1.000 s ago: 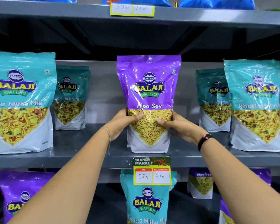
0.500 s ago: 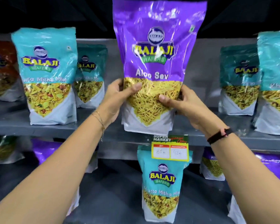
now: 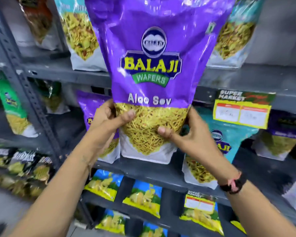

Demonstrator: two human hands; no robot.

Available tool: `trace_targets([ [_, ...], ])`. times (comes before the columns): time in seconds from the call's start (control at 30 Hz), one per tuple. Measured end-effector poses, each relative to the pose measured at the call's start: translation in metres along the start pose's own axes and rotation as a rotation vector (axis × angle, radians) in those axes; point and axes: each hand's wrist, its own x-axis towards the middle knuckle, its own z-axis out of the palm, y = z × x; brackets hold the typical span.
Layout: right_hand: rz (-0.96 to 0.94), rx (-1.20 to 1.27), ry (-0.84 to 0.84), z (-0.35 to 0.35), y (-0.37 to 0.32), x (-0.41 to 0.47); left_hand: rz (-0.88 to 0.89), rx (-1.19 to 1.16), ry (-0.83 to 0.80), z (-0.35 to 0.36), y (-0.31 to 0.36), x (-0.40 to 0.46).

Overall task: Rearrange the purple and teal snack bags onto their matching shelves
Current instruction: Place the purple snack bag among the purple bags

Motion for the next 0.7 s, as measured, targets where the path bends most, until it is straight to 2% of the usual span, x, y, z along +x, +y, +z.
trace_targets([
  [0.17, 0.175, 0.051, -0.062, 0.035, 0.069, -0.028, -0.183, 0.06, 0.073, -0.02, -0.078, -0.03],
  [0.27, 0.272, 0.077, -0.056, 0.048, 0.108, -0.04, -0.271, 0.096, 0.027, -0.021, -0.122, -0.035],
  [0.4, 0.349, 0.073, -0.063, 0.057, 0.146, -0.041, -0.329, 0.091, 0.0, -0.021, -0.167, -0.033],
  [0.7, 0.434, 0.06, -0.066, 0.076, 0.211, -0.02, -0.39, 0.168, -0.006, -0.026, -0.222, 0.001],
])
